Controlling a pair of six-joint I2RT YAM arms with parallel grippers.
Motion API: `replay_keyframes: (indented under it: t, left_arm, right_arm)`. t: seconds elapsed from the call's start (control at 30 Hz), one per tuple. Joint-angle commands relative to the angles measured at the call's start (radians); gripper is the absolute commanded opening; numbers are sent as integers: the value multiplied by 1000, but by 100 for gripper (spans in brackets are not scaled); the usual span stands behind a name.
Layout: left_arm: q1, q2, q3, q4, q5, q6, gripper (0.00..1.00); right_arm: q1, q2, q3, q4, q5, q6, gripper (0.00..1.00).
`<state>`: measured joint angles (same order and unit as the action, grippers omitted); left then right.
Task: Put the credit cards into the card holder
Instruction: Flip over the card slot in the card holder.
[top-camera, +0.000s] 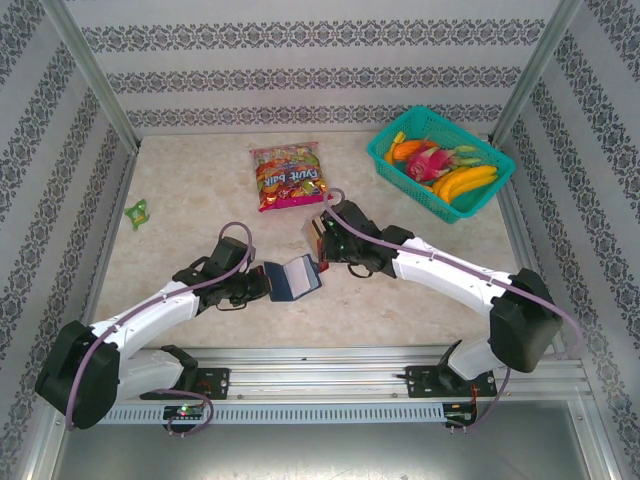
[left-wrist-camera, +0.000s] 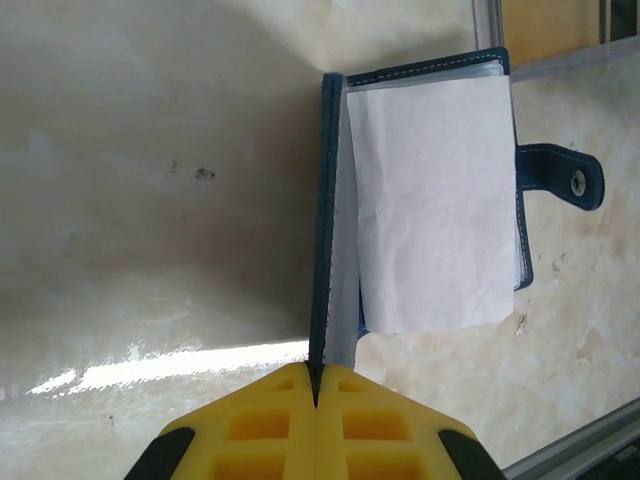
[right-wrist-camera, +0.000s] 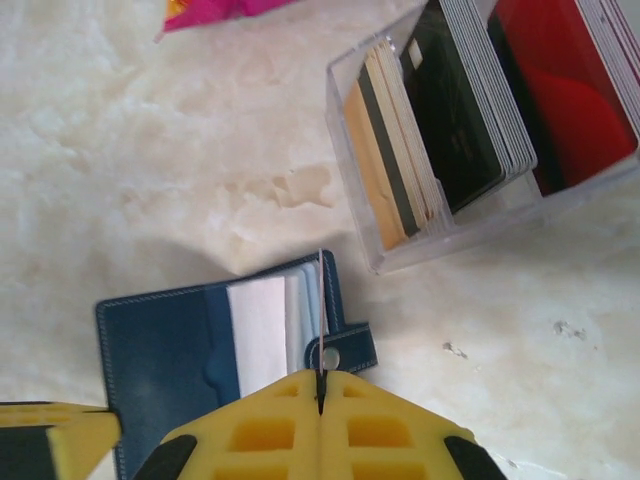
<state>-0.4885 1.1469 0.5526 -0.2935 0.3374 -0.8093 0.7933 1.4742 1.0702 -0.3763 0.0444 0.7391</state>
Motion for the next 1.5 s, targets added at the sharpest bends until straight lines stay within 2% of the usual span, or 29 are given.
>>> replay_keyframes:
  t: [0.0,0.2,0.33,0.63,0.77,0.93,1.1,1.23,1.47]
  left_arm:
    - [11,6,26,-39,15,46,0]
    - [11,22,31,-46,6,49,0]
    - [11,26,36,-45,6,54,0]
    - [11,23,34,-41,11,48,0]
    - [11,27,39,-38,12,47,0]
    - [11,26,44,-45,11,50,0]
    - [11,27,43,-54,7,53,0]
    - [11,33,43,-52,7,56,0]
    - [11,35,41,-49,7,55,0]
  right_arm:
    - [3,21,-12,47,-81,-30,0]
    - [6,82,15,61,-86,-80,0]
    - [23,143,71,7,-86,-111,0]
    - [104,167,165,-91,31,-168,0]
    - [130,236,217,-140,61,-174,0]
    - [133,284,225,-169,147,-152,0]
    - [124,258,200,-195,212,-140,0]
    - [107,242,169,-188,209,-129,0]
    - [75,238,123,-126,117,-110,0]
